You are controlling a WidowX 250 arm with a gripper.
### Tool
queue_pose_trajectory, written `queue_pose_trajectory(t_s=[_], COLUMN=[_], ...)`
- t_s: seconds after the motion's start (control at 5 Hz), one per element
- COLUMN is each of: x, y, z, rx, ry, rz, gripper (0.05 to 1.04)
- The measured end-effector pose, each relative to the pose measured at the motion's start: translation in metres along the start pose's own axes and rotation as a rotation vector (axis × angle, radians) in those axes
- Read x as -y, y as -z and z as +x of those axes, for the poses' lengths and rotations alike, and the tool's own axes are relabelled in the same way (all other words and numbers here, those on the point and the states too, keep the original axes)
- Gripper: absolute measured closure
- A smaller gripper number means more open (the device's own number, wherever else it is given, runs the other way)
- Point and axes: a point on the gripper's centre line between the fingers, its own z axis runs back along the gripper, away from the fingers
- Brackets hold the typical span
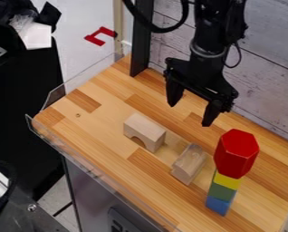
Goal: Put the red hexagon on the top of the arch
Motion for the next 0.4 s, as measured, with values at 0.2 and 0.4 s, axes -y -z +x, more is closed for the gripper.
queue_pose_trajectory(t_s=[0.2, 0.4], x=[0.0, 0.0047], y=[0.0065, 0.0014], z=[-0.0051, -0.0062], rx=[-0.026, -0.027], ry=[-0.001, 0.001], rz=[0.002, -0.031], gripper=[0.083, 0.083])
